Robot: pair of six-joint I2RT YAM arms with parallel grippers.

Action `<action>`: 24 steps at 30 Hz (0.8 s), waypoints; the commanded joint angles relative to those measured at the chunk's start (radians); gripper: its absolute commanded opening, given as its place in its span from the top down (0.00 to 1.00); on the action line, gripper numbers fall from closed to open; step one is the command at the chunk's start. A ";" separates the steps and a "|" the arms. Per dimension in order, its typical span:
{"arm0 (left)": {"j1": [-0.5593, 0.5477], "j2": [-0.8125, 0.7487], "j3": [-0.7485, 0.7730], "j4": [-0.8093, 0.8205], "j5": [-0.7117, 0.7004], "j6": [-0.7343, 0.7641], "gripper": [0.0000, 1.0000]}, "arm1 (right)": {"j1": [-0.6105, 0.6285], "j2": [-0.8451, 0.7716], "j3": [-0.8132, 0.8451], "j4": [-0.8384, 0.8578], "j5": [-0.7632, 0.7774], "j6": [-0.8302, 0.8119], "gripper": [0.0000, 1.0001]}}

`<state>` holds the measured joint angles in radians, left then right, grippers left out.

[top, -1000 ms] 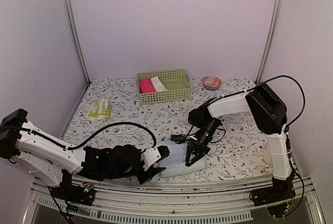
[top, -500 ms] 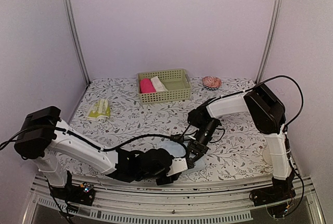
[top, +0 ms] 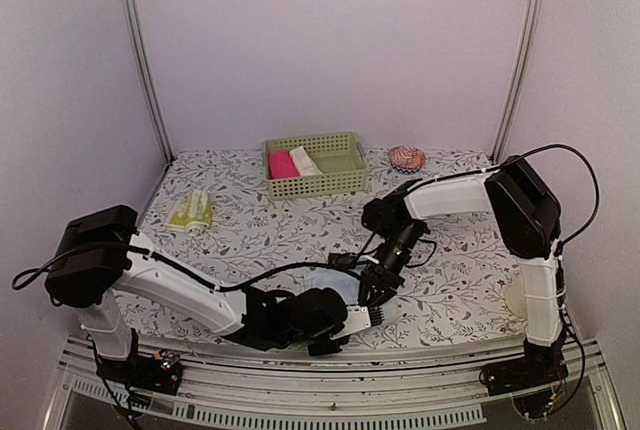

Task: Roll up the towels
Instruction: Roll the towel at the center of the board.

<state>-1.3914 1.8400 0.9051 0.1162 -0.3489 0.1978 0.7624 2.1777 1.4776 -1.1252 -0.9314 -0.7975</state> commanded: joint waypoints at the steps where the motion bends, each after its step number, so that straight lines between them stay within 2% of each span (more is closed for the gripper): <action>1: 0.014 0.035 0.042 -0.125 0.048 -0.040 0.70 | -0.023 -0.143 -0.008 -0.033 0.059 -0.018 0.59; 6: 0.050 0.015 0.058 -0.184 0.157 -0.089 0.77 | -0.082 -0.352 -0.041 0.011 0.086 0.007 0.58; 13: 0.145 0.033 0.129 -0.276 0.462 -0.232 0.81 | -0.100 -0.713 -0.250 0.327 0.247 0.104 0.57; 20: 0.284 0.065 0.159 -0.274 0.770 -0.357 0.82 | -0.075 -0.819 -0.438 0.404 0.315 0.032 0.58; 24: 0.331 0.108 0.180 -0.255 0.902 -0.404 0.81 | -0.004 -0.814 -0.515 0.460 0.437 0.016 0.57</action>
<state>-1.0996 1.8858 1.0683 -0.1059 0.3473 -0.1219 0.6941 1.3640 1.0214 -0.7525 -0.6250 -0.7536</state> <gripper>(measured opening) 0.187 0.424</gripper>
